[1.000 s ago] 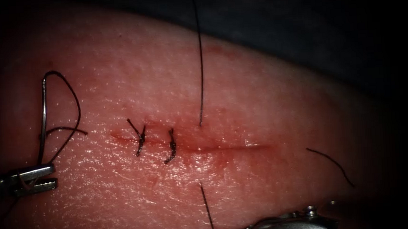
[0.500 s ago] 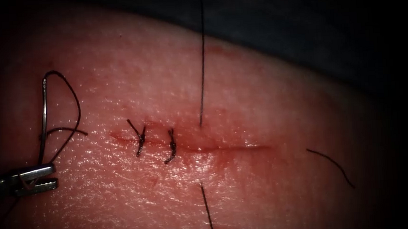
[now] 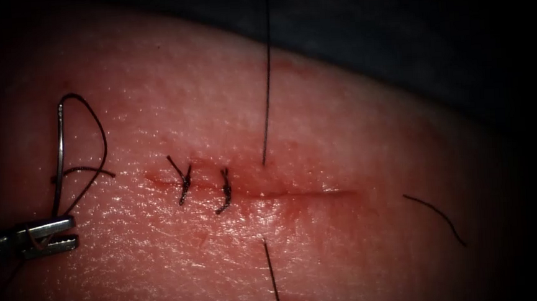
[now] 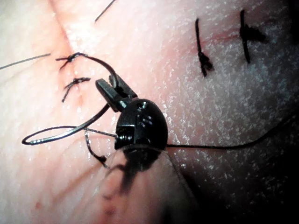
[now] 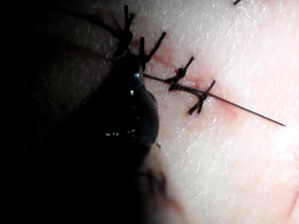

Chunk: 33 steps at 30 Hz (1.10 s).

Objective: Wound Closure
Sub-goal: Repeatably pull the suture through the incision with the right tool

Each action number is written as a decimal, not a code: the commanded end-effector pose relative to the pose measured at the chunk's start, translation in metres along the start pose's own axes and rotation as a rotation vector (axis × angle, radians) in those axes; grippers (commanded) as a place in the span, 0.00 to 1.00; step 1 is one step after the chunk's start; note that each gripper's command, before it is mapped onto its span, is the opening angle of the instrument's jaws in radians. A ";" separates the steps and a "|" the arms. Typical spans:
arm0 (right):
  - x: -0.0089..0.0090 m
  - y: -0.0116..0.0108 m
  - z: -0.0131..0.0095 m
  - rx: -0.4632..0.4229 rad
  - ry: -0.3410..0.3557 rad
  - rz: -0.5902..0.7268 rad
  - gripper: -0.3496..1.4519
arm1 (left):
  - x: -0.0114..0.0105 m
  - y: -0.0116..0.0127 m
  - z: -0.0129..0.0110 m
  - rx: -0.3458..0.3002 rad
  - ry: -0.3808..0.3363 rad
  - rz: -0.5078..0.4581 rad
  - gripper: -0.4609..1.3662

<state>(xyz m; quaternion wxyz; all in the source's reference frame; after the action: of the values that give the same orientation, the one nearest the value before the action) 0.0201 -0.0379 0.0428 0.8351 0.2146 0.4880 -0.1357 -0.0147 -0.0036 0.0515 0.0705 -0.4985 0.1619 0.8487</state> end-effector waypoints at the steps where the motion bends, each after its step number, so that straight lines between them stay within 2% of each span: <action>1: 0.0000 -0.0001 0.0001 0.006 0.000 0.009 0.00 | 0.0000 0.0000 -0.0001 -0.006 0.001 0.000 0.06; 6: 0.0000 -0.0012 0.0003 0.041 0.011 0.045 0.00 | 0.0000 0.0000 -0.0001 -0.006 0.001 0.000 0.06; 9: -0.0001 -0.0010 0.0001 0.025 0.004 0.088 0.02 | 0.0000 0.0000 -0.0001 -0.006 0.001 0.001 0.06; 12: -0.0009 -0.0005 -0.0006 -0.053 -0.015 0.121 0.70 | 0.0000 0.0000 -0.0001 -0.006 0.001 0.001 0.06; 14: -0.0015 -0.0002 -0.0013 -0.087 -0.027 0.137 0.80 | 0.0001 0.0000 -0.0001 -0.006 0.001 0.001 0.06; 20: -0.0028 0.0006 -0.0049 -0.156 -0.049 0.164 0.88 | 0.0001 0.0000 -0.0001 -0.006 0.001 0.001 0.06; 26: -0.0046 0.0012 -0.0108 -0.220 -0.065 0.219 0.87 | 0.0001 0.0000 -0.0001 -0.006 0.001 0.001 0.06; 29: -0.0064 0.0024 -0.0138 -0.280 -0.071 0.254 0.87 | 0.0001 0.0000 -0.0001 -0.006 0.001 0.000 0.06; 33: -0.0086 0.0047 -0.0161 -0.363 -0.093 0.263 0.86 | 0.0001 0.0000 0.0000 -0.006 0.001 0.000 0.06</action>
<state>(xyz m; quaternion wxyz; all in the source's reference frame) 0.0054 -0.0249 0.0446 0.8931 0.1109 0.4319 0.0591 -0.0147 -0.0037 0.0514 0.0698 -0.4991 0.1619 0.8485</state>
